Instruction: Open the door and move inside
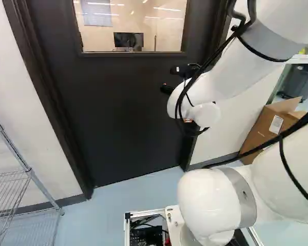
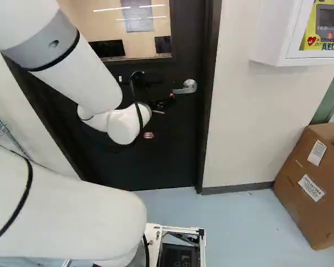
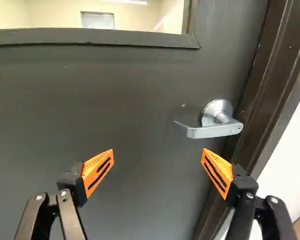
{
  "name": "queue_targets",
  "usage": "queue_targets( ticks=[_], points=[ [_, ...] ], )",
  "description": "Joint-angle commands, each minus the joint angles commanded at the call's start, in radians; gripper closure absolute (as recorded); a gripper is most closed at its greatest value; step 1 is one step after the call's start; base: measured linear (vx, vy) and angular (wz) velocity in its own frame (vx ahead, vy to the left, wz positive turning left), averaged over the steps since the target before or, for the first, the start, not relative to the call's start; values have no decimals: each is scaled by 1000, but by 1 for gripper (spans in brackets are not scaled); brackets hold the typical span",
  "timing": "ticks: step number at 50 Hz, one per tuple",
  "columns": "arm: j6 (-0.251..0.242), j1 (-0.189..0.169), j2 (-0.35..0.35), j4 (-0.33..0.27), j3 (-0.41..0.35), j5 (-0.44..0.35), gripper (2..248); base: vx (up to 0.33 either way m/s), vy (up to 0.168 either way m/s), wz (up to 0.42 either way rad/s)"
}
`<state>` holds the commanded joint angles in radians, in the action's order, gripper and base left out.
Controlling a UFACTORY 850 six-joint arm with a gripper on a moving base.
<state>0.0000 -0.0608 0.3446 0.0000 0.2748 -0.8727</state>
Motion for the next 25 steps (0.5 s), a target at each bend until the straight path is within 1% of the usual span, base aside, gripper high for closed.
queue_targets(
  ticks=[10, 25],
  points=[
    [0, -11, -9, -4, 30, 0, 3, 0, 0, 0],
    [0, -25, -31, -40, 82, 8, 3, 0, 0, 0]
  ],
)
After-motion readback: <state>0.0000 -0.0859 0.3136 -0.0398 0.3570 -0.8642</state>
